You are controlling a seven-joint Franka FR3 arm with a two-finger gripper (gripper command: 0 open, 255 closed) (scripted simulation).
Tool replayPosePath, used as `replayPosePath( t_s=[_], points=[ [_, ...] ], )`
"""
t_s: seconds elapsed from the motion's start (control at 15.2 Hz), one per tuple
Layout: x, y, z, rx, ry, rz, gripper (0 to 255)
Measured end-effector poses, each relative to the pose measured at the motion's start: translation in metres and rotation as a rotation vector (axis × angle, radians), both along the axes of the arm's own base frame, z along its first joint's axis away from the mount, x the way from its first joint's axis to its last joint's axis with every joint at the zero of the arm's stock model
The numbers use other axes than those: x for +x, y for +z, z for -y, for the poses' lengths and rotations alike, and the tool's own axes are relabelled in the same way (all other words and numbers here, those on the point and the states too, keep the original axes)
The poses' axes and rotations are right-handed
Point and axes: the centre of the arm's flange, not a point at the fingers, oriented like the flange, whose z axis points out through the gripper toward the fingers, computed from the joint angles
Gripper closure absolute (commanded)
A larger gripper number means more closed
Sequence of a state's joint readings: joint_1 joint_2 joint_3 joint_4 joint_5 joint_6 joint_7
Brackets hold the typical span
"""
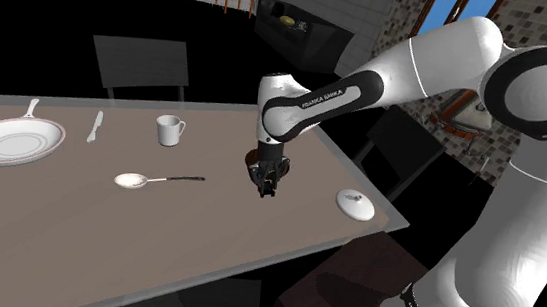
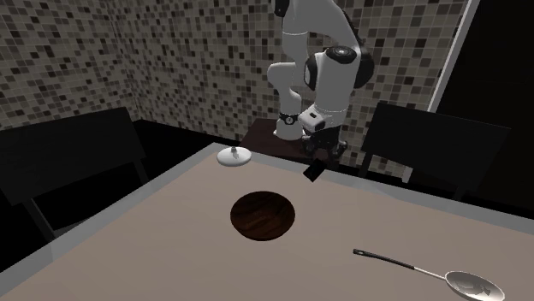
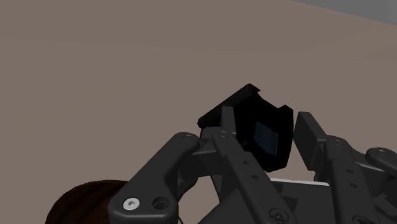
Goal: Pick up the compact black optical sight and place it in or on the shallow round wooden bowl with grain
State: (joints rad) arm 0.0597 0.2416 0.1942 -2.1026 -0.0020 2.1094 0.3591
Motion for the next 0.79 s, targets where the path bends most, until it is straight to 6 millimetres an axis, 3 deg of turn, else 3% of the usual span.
replayPosePath(
  t_s=[0.33,0.79],
  points=[
    [0.005,0.024,0.004,0.0,0.0,0.0,255],
    [0.065,0.031,0.061,0.0,0.0,0.0,255]
  ],
)
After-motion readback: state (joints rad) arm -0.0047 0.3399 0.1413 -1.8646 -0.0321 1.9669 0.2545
